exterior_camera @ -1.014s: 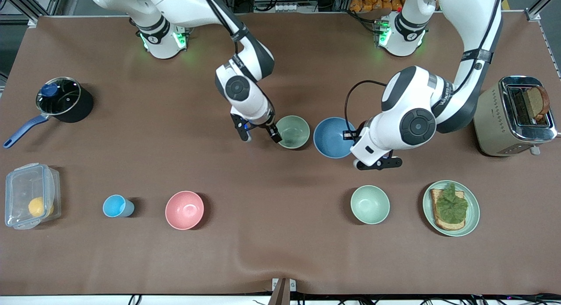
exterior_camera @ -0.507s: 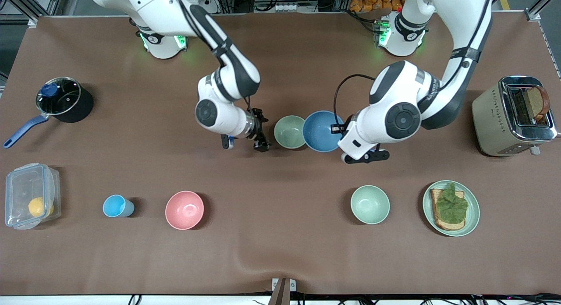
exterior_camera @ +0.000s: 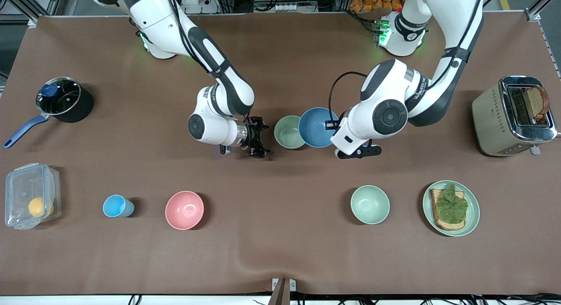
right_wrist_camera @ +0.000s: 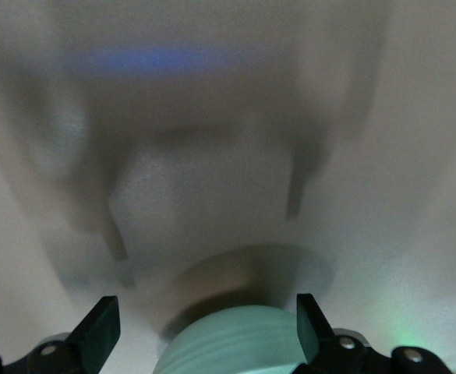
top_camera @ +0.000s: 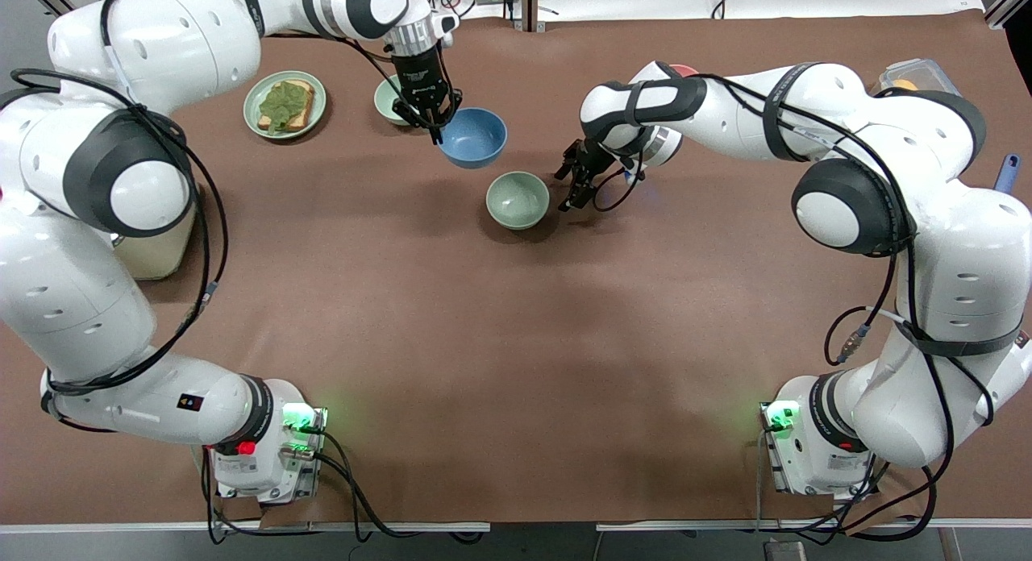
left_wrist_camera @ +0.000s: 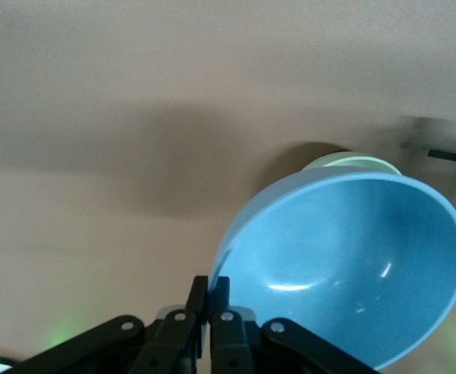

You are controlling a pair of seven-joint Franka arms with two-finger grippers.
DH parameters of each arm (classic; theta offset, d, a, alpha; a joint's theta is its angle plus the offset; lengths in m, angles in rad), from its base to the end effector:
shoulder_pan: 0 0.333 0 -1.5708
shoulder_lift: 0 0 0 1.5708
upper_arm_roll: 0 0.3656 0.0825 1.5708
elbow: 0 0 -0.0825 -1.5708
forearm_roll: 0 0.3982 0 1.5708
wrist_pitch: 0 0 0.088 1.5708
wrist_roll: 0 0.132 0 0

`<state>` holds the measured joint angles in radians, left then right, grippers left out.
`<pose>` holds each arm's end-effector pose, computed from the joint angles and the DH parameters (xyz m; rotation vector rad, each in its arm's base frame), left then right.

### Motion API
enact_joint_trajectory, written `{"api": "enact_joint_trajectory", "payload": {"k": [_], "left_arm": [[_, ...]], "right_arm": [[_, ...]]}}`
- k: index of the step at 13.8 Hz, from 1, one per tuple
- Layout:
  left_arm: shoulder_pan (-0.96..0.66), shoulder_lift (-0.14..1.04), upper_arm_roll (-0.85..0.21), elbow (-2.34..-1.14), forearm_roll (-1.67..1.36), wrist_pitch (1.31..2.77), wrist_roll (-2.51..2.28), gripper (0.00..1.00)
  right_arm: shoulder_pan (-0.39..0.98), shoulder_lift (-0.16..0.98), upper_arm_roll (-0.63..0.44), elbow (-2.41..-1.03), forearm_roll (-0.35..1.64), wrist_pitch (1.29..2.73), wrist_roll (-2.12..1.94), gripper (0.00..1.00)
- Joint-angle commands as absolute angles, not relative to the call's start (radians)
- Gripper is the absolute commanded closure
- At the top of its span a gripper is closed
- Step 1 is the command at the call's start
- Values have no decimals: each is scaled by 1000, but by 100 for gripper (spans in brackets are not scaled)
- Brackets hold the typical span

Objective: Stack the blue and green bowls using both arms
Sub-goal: 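Lower the blue bowl into the green bowl while the right gripper holds it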

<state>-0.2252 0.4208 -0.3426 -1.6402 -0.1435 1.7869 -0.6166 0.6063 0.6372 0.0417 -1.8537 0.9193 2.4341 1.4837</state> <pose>0.5645 -0.3485 0.3846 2.9989 0.1620 -0.5508 0.5318 0.4193 0.1793 -1.9713 1.9923 0.7836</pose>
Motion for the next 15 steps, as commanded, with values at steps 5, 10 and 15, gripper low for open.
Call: {"api": "enact_joint_trajectory", "payload": {"k": [5,10,15], "left_arm": [[-262,354,-362,-1775,-161,1899,-692,100],[-302,380,-362,-1807,-161,1996,-744,100],[-331,402,-362,-1819,-161,2060,-791,100]], "right_arm": [[612,646,46,-1856,950,2447,1447,0],[614,646,46,-1856,950,2448,1445,0],[614,647,46,-1856,950,2448,1445,0]]}}
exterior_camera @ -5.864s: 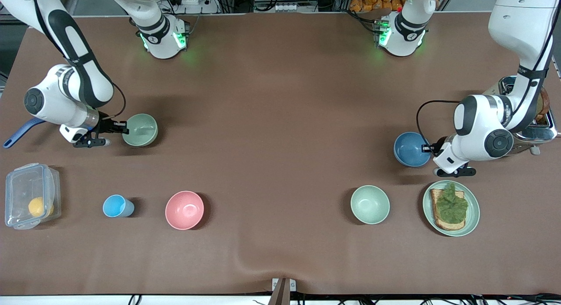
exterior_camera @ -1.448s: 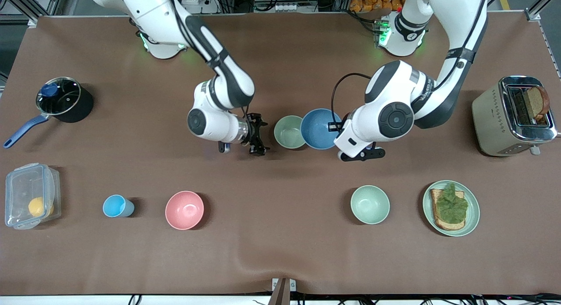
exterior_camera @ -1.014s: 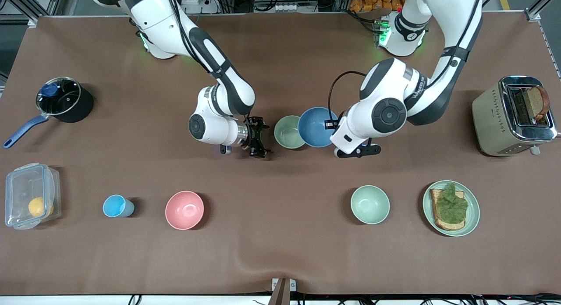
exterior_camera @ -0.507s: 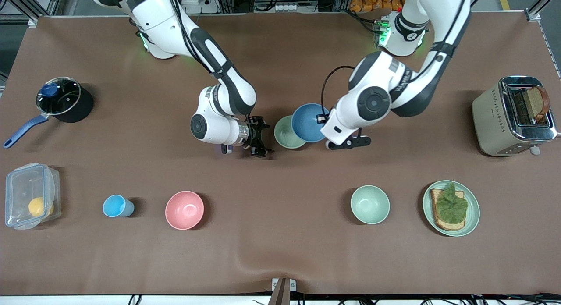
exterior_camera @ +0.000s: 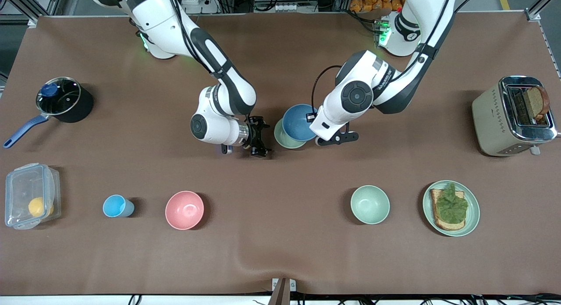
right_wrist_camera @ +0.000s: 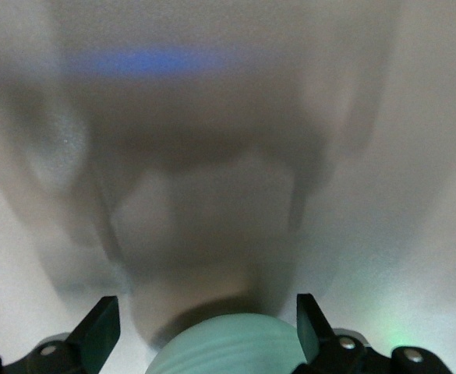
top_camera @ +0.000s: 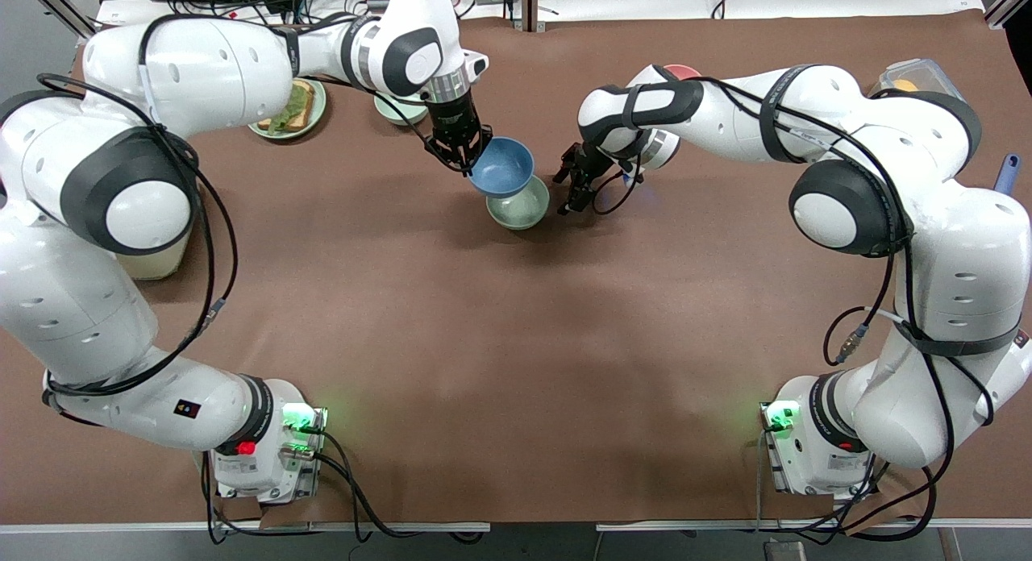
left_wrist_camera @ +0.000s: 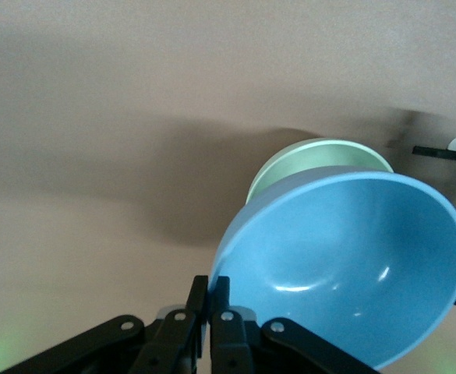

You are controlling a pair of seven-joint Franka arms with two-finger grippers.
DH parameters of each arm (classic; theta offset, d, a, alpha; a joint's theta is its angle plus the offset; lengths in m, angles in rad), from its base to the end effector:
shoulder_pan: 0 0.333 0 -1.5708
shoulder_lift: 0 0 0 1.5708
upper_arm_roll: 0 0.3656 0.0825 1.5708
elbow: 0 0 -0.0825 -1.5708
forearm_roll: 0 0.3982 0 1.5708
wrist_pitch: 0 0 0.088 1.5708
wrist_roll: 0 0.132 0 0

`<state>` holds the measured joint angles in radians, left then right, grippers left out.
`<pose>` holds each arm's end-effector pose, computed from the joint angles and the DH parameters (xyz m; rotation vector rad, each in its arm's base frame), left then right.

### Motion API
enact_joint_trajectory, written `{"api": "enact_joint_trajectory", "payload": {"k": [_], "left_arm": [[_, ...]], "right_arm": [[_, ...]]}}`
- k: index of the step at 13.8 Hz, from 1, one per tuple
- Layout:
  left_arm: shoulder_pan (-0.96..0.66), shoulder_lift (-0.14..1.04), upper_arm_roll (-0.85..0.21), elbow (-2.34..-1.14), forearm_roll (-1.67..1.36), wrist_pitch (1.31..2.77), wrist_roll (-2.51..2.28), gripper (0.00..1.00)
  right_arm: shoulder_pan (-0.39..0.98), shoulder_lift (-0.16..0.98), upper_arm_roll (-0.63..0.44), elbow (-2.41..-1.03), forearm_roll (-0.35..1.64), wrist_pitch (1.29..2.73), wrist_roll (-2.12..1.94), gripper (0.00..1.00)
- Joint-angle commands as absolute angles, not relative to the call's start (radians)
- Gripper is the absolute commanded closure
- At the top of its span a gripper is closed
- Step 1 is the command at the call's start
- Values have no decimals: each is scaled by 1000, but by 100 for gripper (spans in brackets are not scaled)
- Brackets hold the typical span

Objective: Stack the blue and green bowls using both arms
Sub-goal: 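Lower the blue bowl into the green bowl while the right gripper holds it, then open the left gripper to release the blue bowl inside the green bowl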

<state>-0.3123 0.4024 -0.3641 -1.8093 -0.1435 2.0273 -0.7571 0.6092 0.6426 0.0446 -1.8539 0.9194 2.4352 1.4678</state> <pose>0.5114 -0.4022 0.3370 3.0040 0.2564 -0.4501 0.5289 0.4218 0.1757 -1.9910 1.9743 0.7848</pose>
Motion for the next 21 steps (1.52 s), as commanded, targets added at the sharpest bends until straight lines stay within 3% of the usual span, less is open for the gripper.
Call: {"api": "enact_joint_trajectory", "payload": {"k": [1,7,21], "left_arm": [[-337,413,-362,-1827,-161,2081,-805,100],[-376,465,-362,-1867,-160,2226,-871,100],[-387,514,-359,-1868,-150,2270,-879,100]], "right_arm": [[614,646,46,-1856,950,2448,1445,0],[614,647,46,-1856,950,2450,1440,0],[614,646,46,-1856,950,2445,1442,0]]}}
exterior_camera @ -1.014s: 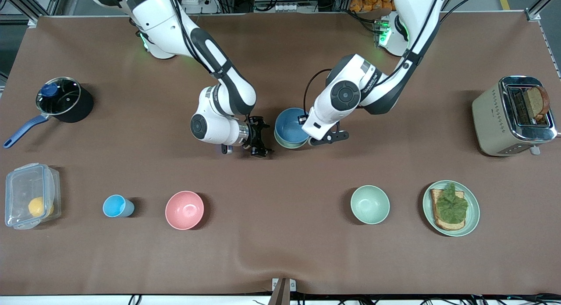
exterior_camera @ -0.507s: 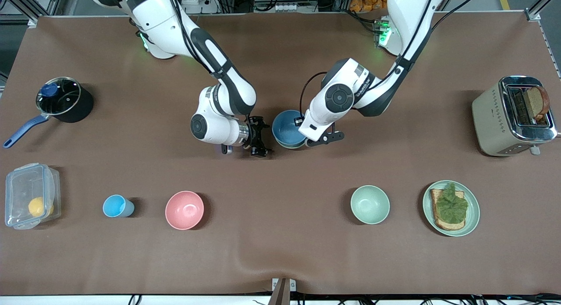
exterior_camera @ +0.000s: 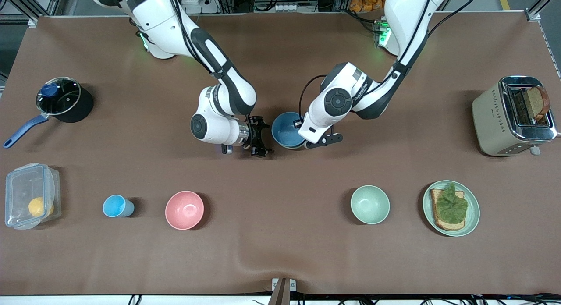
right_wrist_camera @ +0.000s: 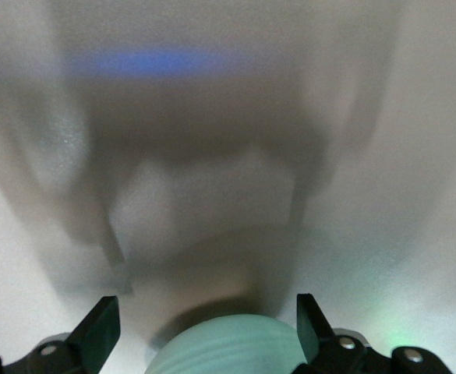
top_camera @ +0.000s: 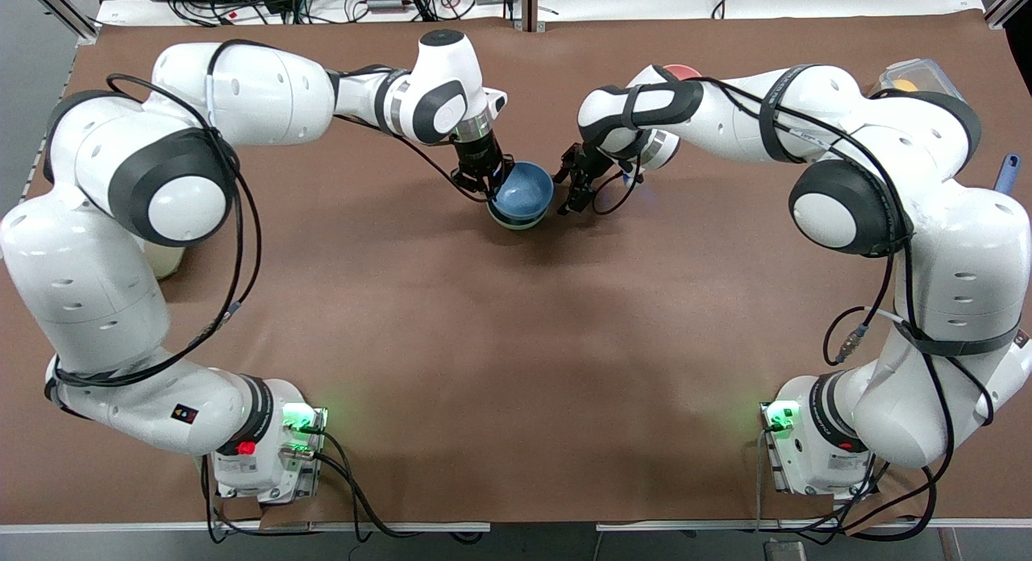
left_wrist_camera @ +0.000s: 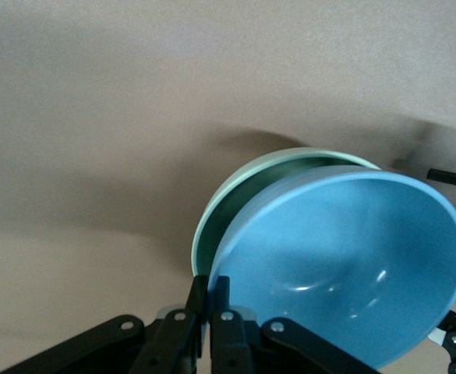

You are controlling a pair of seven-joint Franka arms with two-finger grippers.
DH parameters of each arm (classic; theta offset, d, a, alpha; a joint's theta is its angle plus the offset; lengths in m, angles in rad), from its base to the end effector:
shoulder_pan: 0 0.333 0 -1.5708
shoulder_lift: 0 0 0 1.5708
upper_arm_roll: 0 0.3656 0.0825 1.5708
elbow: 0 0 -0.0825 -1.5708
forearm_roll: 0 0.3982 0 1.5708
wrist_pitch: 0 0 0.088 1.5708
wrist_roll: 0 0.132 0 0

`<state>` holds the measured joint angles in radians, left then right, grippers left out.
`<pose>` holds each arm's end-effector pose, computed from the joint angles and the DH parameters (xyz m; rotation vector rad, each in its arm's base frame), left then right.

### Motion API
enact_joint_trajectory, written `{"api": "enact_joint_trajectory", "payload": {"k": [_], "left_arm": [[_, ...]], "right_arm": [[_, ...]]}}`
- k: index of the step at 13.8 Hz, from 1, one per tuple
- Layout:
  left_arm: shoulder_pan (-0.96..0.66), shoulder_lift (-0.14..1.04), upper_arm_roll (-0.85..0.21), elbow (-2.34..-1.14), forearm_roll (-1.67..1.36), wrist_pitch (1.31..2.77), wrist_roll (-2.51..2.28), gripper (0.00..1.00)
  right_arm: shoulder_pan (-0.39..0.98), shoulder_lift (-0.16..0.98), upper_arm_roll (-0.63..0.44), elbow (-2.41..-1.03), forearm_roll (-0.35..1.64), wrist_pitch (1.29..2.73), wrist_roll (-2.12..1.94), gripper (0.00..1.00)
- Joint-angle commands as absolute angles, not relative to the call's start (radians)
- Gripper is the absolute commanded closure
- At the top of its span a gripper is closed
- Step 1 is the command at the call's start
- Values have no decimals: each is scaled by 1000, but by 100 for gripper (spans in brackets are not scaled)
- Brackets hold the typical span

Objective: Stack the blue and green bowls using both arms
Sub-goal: 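Open the left gripper to release the blue bowl inside the green bowl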

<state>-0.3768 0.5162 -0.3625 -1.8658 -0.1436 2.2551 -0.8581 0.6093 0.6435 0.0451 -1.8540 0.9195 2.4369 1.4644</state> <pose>0.4935 -0.4381 0.2576 2.9637 0.3736 -0.4123 0.5288 0.4219 0.1752 -1.9936 1.9709 0.7830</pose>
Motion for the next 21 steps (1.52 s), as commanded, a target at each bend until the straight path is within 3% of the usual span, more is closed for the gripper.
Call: {"api": "enact_joint_trajectory", "payload": {"k": [1,9,10,11,12,13,17,21], "left_arm": [[-387,525,-359,-1868,-140,2273,-879,100],[-379,529,-360,-1867,-129,2287,-888,100],[-373,523,-360,-1867,-129,2283,-894,85],[-371,520,-360,-1867,-129,2276,-893,79],[-370,514,-362,-1867,-127,2269,-891,31],[-373,508,-361,-1864,-127,2263,-893,0],[-344,431,-357,-1855,-127,2250,-907,0],[-269,301,-351,-1829,-127,2128,-890,0]], "right_arm": [[614,646,46,-1856,950,2445,1442,0],[615,646,46,-1856,950,2442,1440,0],[617,646,46,-1856,950,2444,1442,0],[615,646,46,-1856,948,2441,1442,0],[615,646,46,-1856,950,2441,1440,0],[615,646,46,-1856,950,2441,1440,0],[612,641,44,-1858,946,2431,1439,0],[571,580,38,-1911,931,2360,1399,0]]}}
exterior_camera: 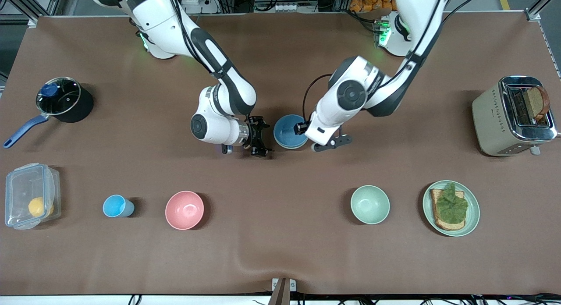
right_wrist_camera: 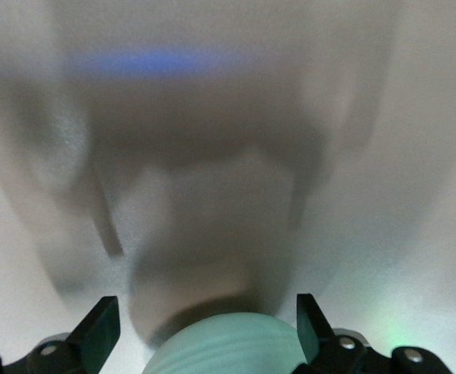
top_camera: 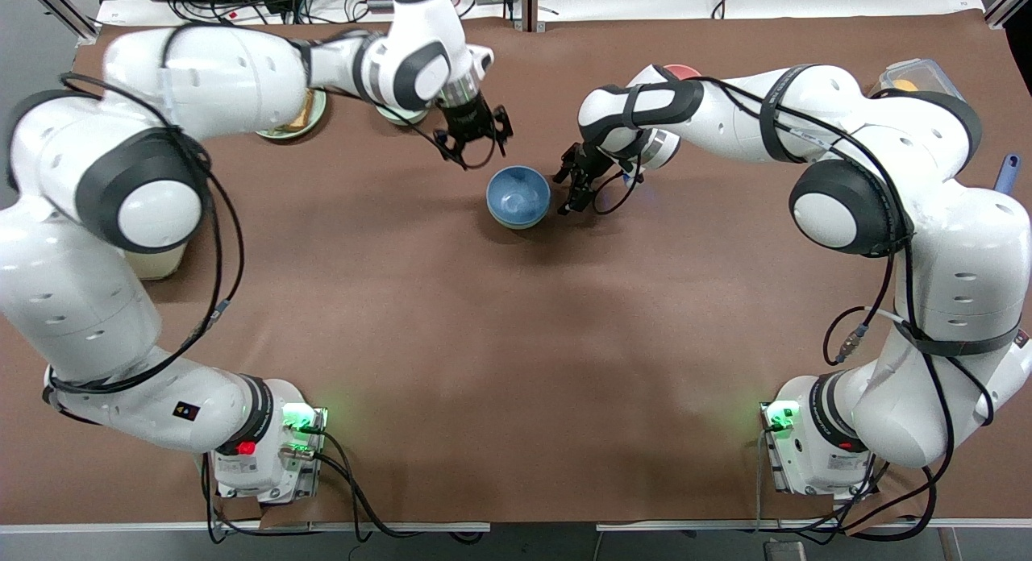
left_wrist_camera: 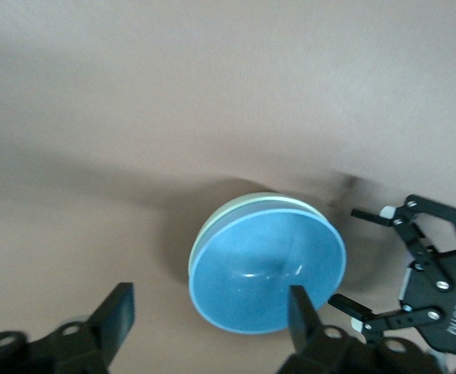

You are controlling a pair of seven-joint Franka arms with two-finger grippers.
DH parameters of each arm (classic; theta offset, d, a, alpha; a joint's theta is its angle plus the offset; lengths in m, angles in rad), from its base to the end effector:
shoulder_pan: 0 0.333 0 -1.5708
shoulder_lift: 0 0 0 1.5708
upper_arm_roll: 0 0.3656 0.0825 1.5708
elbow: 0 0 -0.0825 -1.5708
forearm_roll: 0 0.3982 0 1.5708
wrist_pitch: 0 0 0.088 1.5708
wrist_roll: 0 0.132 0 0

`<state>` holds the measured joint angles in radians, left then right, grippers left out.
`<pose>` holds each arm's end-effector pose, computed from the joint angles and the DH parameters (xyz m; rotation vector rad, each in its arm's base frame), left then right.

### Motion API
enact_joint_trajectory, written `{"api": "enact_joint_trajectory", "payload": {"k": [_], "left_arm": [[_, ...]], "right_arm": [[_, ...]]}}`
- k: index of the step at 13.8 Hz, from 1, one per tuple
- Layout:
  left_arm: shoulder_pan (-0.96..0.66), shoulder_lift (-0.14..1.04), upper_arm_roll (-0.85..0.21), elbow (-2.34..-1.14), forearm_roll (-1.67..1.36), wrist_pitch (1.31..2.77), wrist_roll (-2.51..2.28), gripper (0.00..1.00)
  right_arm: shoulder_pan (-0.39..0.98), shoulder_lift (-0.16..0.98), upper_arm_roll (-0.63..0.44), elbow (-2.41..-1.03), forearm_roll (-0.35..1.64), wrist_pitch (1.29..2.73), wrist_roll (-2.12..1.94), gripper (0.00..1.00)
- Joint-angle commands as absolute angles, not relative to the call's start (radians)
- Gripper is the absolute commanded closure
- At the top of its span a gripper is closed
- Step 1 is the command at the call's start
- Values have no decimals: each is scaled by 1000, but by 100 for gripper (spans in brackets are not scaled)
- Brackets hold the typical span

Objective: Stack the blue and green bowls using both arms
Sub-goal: 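Open the left gripper to release the blue bowl inside the green bowl, then open the right gripper and withdraw both grippers from the stacked bowls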

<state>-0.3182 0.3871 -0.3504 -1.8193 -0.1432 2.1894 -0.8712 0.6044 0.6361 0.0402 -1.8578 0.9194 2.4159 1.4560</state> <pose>0.5320 -0.4068 0.3526 2.9171 0.4560 -0.2526 0.5294 0.4176 0.1777 -2.0009 1.9649 0.7989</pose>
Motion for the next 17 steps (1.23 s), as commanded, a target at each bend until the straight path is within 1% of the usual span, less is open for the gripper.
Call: {"api": "enact_joint_trajectory", "payload": {"k": [1,2,4,6,7,8,11,14,16,17], "left_arm": [[-240,276,-353,-1824,-127,2115,-890,0],[-224,250,-353,-1822,-126,2109,-891,0],[-216,206,-347,-1822,-27,2102,-879,0],[-132,166,-350,-1800,66,2095,-852,0],[-95,150,-350,-1781,66,2059,-797,0],[-63,147,-350,-1745,64,2015,-731,0],[15,144,-347,-1637,58,1815,-618,0],[125,98,-350,-1620,26,1772,-403,0],[150,86,-347,-1615,26,1731,-354,0],[164,84,-347,-1593,25,1717,-345,0]], "right_arm": [[539,574,37,-1913,907,2277,1335,0],[499,560,29,-1913,866,2188,1300,0],[460,522,0,-1913,758,2062,1296,0],[451,485,-56,-1910,649,1938,1286,0],[446,471,-86,-1910,609,1896,1281,0],[442,457,-104,-1910,580,1864,1275,0],[394,425,-158,-1902,509,1758,1168,0],[368,391,-201,-1885,405,1677,1077,0],[359,362,-215,-1887,310,1657,1019,0],[342,344,-221,-1885,270,1643,978,0]]}}
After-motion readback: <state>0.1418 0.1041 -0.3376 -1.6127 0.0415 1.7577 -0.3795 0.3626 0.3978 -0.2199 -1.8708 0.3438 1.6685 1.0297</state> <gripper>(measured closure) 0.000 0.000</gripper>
